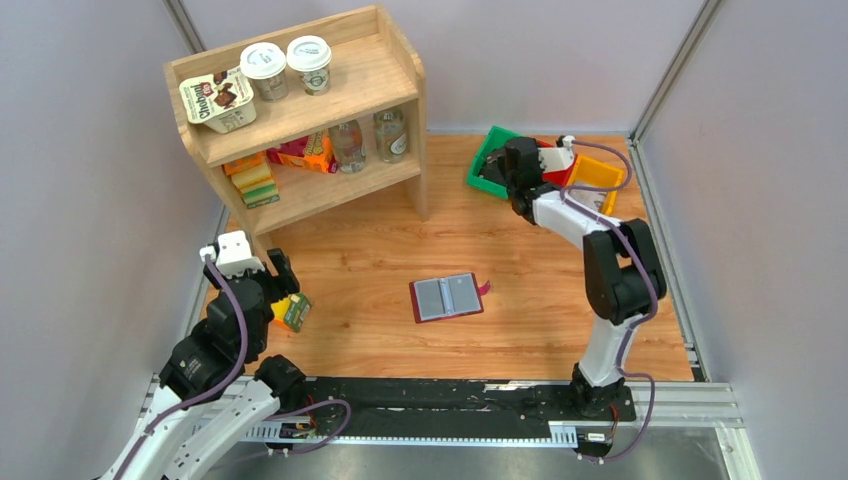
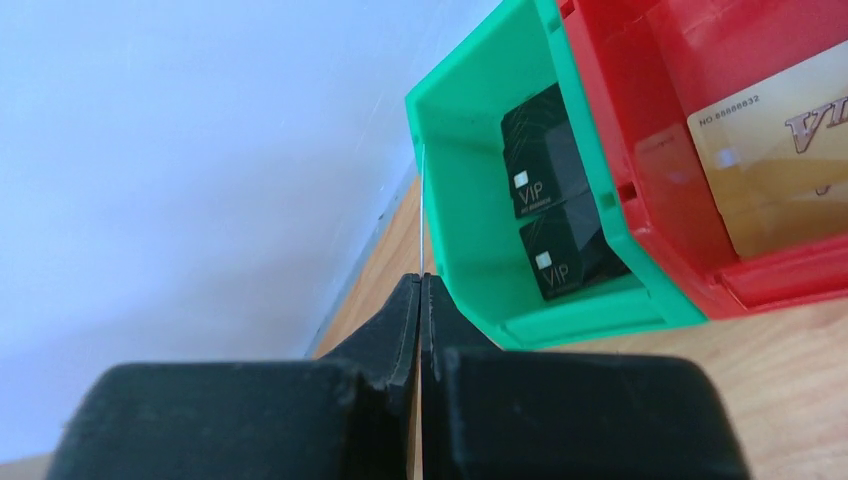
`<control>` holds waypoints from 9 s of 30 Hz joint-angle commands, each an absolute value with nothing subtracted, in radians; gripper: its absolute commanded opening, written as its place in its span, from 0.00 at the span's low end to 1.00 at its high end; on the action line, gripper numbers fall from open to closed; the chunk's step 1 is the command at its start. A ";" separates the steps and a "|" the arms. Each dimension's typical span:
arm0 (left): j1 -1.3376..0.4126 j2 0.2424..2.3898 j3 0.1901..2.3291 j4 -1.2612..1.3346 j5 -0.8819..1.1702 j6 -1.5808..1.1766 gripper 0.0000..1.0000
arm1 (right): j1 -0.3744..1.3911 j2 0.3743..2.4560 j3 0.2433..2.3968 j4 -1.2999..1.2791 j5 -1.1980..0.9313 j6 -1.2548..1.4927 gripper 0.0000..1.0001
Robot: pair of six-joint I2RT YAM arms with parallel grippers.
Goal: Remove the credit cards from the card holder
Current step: Place the credit card in the storage box, then remove the credit card from the card holder.
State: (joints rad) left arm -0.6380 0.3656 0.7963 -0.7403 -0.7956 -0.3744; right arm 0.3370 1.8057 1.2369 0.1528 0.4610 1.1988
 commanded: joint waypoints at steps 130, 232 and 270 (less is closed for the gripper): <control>-0.772 0.982 0.692 -0.350 -0.181 -0.759 0.85 | 0.798 1.666 0.911 -0.272 -0.271 0.457 0.46; -0.897 1.545 0.640 -0.110 -0.107 -0.973 0.25 | 0.459 1.799 0.719 0.244 -0.787 0.641 0.21; -0.897 1.517 0.637 -0.155 -0.152 -0.954 0.28 | 0.519 1.933 0.747 0.480 -0.962 0.782 0.25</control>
State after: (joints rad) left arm -0.8909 1.5238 0.6754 -0.0303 -0.1017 -0.9821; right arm 0.5159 1.9118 0.7235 0.4370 -0.9184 0.7452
